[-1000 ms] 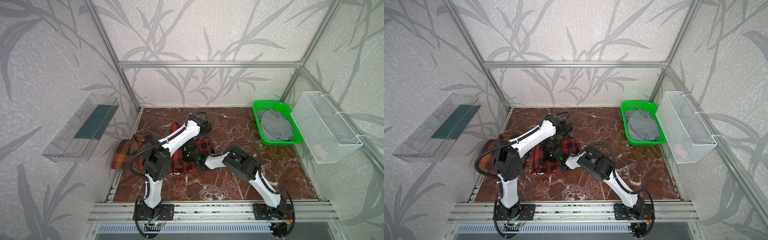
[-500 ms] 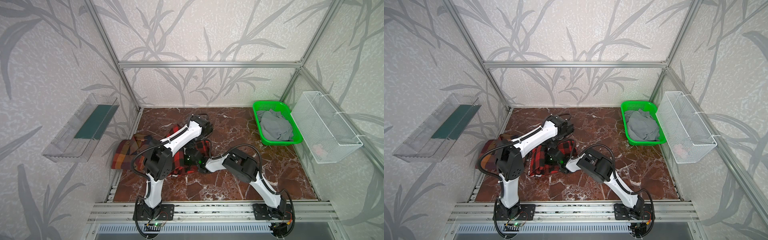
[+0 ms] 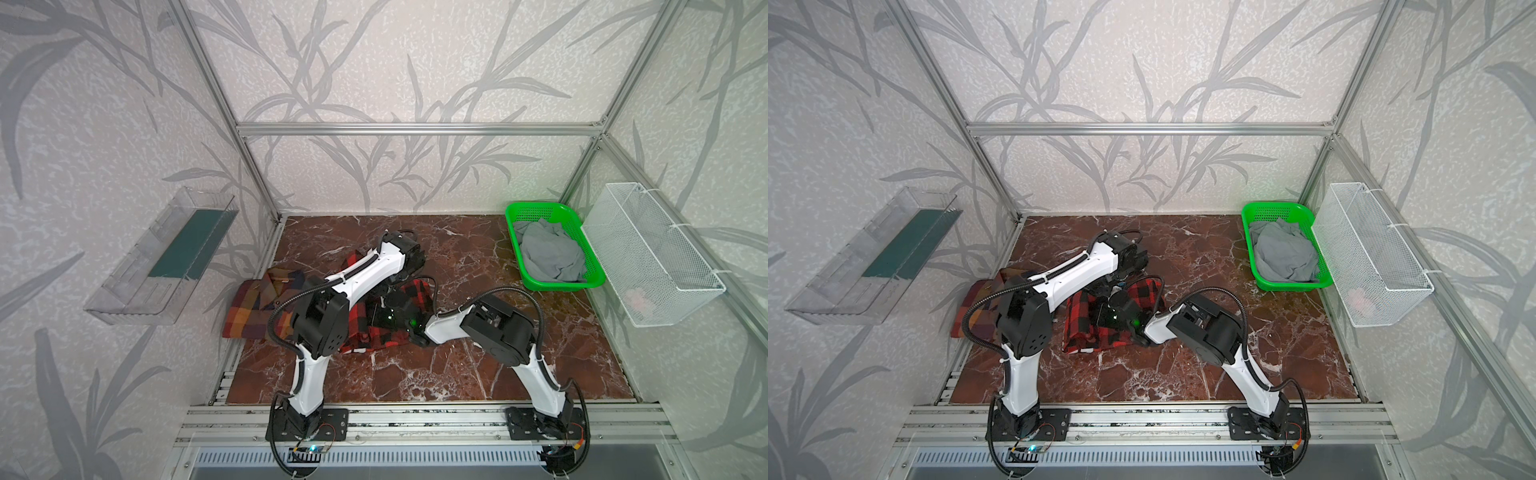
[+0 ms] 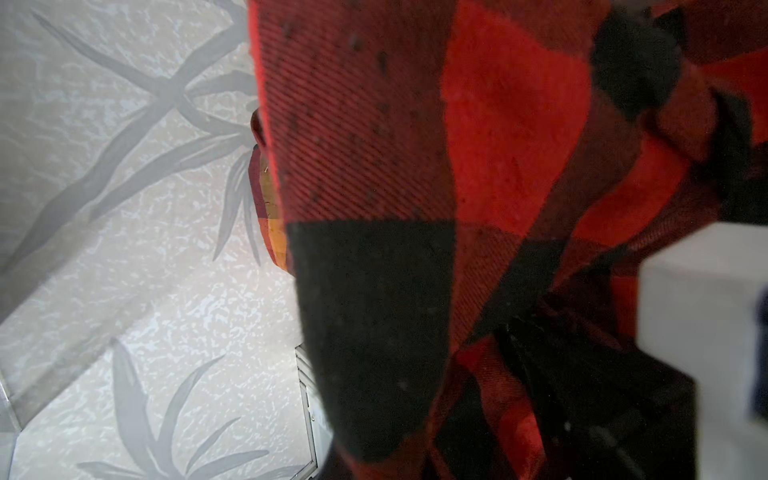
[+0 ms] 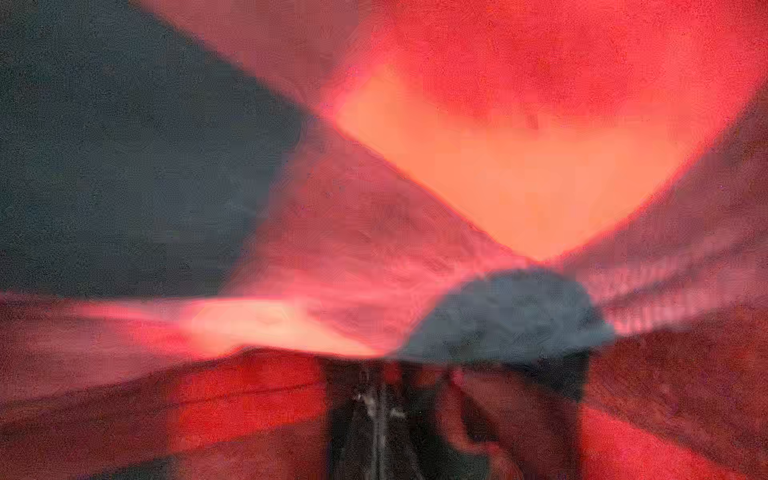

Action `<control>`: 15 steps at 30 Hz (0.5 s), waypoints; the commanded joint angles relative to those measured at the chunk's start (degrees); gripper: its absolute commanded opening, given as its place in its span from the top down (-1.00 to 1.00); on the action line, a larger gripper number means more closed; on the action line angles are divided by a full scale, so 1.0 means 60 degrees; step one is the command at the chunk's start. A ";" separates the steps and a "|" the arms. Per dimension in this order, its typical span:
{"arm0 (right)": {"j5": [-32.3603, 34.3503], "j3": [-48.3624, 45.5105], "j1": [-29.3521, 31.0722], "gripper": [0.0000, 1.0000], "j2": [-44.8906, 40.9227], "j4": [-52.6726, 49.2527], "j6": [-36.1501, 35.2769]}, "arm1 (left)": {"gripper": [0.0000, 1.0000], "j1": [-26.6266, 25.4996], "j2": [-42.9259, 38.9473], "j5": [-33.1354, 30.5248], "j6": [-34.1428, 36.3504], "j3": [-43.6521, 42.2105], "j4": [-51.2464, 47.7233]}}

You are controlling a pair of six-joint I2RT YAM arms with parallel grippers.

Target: Fold and stack the long sleeve shirts

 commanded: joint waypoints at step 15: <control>0.0664 -0.2452 -0.0657 0.94 -0.2876 0.0727 -0.0940 | 1.00 0.0280 -0.0455 -0.1442 -0.0163 -0.0273 -0.0959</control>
